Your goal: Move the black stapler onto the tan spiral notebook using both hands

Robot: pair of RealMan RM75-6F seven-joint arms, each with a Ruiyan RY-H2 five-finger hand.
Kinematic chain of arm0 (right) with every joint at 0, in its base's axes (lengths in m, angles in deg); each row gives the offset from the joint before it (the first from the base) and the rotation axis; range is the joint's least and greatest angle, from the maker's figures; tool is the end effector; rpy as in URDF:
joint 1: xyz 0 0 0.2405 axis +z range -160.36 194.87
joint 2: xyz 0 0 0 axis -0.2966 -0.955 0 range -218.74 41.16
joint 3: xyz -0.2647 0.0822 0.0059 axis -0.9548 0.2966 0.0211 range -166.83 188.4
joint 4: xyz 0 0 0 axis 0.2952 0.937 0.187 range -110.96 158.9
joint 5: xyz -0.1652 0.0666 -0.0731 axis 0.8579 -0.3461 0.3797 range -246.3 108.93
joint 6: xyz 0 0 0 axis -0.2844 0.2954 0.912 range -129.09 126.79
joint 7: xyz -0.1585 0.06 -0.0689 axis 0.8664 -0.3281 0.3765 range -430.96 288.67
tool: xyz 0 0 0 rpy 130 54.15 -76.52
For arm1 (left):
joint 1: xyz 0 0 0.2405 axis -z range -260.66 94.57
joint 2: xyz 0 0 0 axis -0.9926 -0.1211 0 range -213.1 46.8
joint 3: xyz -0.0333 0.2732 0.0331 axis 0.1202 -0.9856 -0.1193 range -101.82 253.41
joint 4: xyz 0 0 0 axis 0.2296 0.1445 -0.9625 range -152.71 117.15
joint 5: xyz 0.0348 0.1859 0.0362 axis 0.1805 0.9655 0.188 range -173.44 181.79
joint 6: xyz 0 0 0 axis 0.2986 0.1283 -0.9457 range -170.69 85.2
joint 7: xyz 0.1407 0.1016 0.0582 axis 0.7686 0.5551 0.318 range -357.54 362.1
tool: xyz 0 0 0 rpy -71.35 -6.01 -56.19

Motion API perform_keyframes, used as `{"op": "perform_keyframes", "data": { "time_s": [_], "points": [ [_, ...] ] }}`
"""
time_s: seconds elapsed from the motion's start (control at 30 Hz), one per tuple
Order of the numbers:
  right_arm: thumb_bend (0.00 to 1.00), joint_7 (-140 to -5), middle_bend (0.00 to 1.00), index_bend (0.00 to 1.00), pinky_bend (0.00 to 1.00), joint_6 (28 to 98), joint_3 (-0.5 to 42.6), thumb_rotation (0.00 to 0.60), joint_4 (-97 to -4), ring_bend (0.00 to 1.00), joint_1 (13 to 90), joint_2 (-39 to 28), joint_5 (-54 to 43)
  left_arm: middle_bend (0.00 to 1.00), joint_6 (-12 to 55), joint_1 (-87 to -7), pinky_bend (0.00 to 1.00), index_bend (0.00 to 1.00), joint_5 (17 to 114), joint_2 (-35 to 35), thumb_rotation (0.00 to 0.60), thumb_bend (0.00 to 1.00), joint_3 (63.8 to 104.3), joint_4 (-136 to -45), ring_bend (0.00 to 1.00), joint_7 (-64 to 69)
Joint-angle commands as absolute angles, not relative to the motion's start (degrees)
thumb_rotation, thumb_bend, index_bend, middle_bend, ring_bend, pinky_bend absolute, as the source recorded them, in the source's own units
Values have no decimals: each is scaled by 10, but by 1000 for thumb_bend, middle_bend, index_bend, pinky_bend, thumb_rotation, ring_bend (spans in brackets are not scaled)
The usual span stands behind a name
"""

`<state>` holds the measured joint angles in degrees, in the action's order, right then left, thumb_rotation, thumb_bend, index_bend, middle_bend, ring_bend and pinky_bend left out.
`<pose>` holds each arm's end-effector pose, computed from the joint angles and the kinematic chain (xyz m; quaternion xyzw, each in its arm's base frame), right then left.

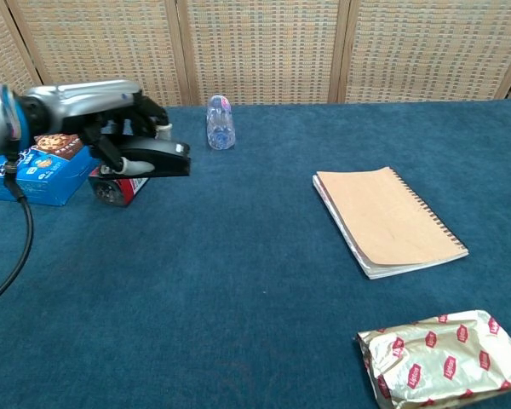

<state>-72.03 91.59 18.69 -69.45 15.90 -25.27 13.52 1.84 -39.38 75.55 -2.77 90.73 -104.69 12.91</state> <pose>-0.3357 -0.1969 0.2287 0.5041 -0.3696 0.4163 0.6603 -0.1347 0.4054 0.0225 -0.7718 -0.3617 -0.3772 0.3622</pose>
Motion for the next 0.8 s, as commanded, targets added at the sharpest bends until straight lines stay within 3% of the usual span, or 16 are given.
{"op": "perform_keyframes", "data": {
  "time_s": [0.03,0.3,0.73,0.8],
  "points": [
    [0,-722,0,0,0,912,193,600,-691,0,158,-253,122,632,-42,-330,612,606,805,14,600,519,912,-988,491,86],
    [0,-720,0,0,0,909,201,600,-684,0,157,-251,99,632,-91,-242,612,608,854,106,600,512,906,-869,491,15],
    [0,-722,0,0,0,901,208,600,-677,0,157,-251,82,632,-86,-170,613,609,914,241,600,509,857,-705,491,-71],
    [0,-724,0,0,0,900,209,600,-676,0,157,-252,82,589,-83,-170,596,585,911,251,600,493,854,-693,486,-81]
  ]
}}
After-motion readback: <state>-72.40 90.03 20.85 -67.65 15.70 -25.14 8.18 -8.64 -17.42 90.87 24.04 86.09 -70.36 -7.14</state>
